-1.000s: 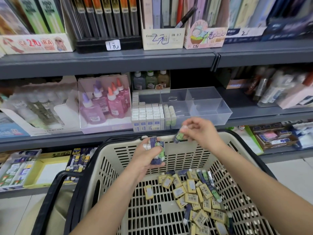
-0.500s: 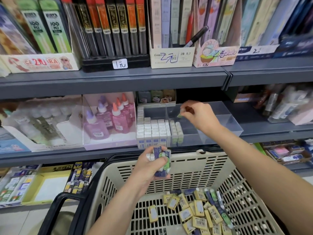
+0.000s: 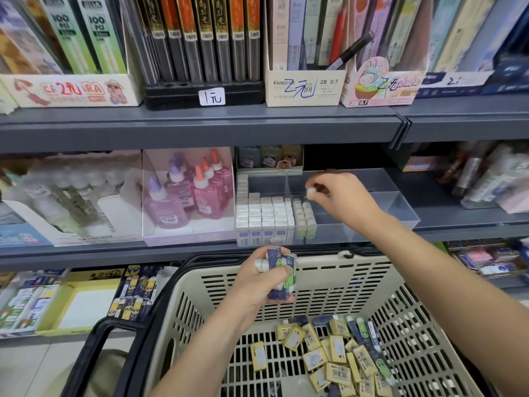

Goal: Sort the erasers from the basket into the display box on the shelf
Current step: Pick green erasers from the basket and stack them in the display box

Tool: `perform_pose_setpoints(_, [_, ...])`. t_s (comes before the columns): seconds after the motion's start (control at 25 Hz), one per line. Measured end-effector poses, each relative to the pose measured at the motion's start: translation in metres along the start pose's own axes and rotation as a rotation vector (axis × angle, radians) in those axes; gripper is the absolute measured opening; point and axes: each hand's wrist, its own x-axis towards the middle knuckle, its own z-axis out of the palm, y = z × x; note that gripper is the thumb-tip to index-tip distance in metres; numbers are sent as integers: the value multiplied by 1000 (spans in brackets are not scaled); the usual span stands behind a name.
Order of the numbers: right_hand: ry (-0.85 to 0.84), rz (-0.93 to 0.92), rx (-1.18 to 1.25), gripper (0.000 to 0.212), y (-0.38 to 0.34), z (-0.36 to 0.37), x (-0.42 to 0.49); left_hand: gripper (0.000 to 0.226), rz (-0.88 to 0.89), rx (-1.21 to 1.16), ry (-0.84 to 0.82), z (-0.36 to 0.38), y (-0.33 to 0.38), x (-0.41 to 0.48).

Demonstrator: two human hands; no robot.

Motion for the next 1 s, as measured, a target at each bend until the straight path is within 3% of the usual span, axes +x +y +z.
perform_pose_setpoints(0.2, [-17, -16, 12, 14, 1, -1, -3, 23, 2, -1, -2, -1, -1, 0])
perform_pose_setpoints(0.56, [-227, 236, 43, 16, 8, 21, 4, 25, 5, -27, -13, -2, -3, 1])
perform_pose_setpoints(0.72, [-292, 292, 219, 13, 14, 20, 6, 24, -3, -40, -12, -1, -3, 3])
perform_pose_setpoints(0.88, [-339, 259, 47, 10, 14, 24, 6, 21, -16, -66, -14, 0, -4, 2])
perform_pose_setpoints(1.0, [-349, 251, 52, 13, 12, 18, 4, 17, -31, -99, -22, 1, -2, 1])
